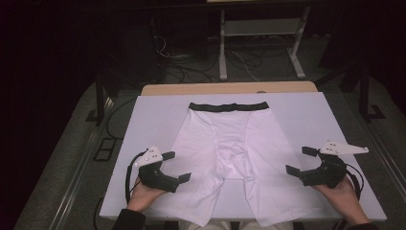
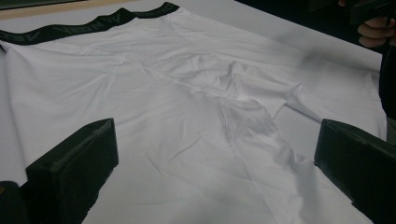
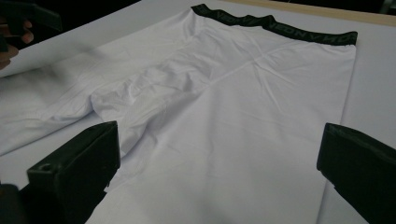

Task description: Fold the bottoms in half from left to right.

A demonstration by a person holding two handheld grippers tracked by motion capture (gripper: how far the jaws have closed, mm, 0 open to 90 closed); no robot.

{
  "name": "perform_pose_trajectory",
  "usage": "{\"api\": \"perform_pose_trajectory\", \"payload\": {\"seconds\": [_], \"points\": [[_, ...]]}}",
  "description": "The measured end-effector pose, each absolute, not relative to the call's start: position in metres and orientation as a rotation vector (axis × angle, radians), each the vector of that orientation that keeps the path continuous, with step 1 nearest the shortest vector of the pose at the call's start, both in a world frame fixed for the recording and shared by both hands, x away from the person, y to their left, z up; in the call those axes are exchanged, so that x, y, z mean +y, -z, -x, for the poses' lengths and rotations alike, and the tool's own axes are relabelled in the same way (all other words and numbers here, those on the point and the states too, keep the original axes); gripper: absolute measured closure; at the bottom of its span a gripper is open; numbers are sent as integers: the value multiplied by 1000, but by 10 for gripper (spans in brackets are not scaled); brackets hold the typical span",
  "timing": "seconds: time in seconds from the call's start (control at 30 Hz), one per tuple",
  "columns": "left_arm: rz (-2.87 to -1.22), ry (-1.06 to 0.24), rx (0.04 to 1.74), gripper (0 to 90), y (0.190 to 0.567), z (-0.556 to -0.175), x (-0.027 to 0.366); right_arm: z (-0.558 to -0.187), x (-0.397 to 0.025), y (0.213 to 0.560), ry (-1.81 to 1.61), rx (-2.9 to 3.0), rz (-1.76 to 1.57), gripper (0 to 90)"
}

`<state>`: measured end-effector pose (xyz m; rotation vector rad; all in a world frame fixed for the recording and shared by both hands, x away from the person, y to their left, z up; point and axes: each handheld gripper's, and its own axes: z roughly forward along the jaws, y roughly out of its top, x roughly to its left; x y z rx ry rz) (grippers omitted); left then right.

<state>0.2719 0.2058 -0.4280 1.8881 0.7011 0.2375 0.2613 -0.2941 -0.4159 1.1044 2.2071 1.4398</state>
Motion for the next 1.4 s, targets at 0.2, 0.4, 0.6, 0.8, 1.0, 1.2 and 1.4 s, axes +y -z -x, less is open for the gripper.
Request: {"api": "perform_pose_trajectory", "payload": {"seconds": [0.2, 0.4, 0.6, 0.8, 1.0, 1.2, 1.4], "points": [[-1885, -239, 704, 0, 428, -272, 206, -265, -289, 406, -1420, 2228, -1082, 0], [-1881, -243, 708, 0, 428, -272, 207, -272, -280, 399, -1415, 2254, -1052, 0], [-1880, -244, 710, 0, 428, -271, 207, -279, -272, 393, -1398, 2274, -1018, 0], [-1881, -242, 709, 0, 428, -272, 207, -284, -266, 390, -1387, 2285, -1000, 0], [-1880, -242, 707, 0, 428, -272, 207, -290, -258, 389, -1366, 2305, -984, 0], [-1880, -242, 707, 0, 428, -272, 207, -296, -245, 385, -1361, 2330, -943, 0], [-1878, -241, 707, 0, 428, -272, 207, -304, -231, 380, -1345, 2352, -914, 0]]}}
